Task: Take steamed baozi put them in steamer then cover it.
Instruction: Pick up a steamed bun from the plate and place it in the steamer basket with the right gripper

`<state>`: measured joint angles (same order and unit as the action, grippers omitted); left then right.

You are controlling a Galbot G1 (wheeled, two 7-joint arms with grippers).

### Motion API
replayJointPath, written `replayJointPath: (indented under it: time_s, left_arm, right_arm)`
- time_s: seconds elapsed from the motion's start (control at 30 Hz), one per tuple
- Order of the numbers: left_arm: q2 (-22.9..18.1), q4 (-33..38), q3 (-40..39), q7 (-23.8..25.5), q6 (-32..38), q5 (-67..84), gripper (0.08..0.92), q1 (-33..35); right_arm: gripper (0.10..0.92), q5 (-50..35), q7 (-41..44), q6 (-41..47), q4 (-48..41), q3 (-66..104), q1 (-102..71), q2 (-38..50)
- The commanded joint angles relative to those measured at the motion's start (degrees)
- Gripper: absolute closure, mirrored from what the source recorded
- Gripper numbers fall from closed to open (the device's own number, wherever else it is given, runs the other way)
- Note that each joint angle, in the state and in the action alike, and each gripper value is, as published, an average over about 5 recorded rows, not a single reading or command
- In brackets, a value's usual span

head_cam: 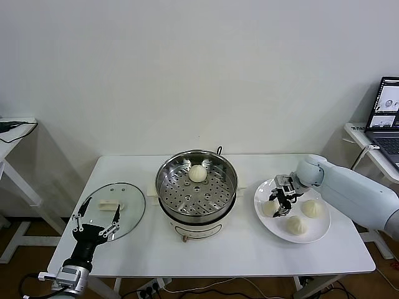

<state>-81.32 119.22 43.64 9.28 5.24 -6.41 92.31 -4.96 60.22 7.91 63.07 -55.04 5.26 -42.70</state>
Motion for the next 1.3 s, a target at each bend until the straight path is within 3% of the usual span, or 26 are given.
replayJointPath:
  time_s: [0.03, 0.33, 0.67, 0.93, 1.3]
  left_arm:
    - [0.02, 0.45, -0.21, -0.09, -0.08, -0.14, 0.177, 0.09]
    - [0.04, 1.58, -1.14, -0.24, -0.12, -0.91, 0.177, 0.4]
    - [0.69, 1.85, -1.68, -0.14, 0.16, -1.04, 0.177, -0.2]
    - [1.24, 1.48, -0.98, 0.25, 0.28, -0.61, 0.177, -1.1]
    - [1.92, 0.33, 2.17, 1.06, 0.85, 0.65, 0.177, -0.82]
  right_arm:
    - [0.372, -4.8, 1.03, 0.79, 4.27, -3.69, 6.21, 4.62]
    - [0.372, -18.85, 2.08, 5.4, 19.1, -24.56, 32.44, 12.93]
    - [0.372, -32.55, 1.93, 16.51, 31.38, -44.3, 61.04, 6.13]
    - [0.372, -39.26, -1.19, 25.25, 33.31, -39.74, 60.26, -6.21]
    - [0.372, -40.46, -4.7, 28.97, 23.88, -29.86, 46.7, -24.18]
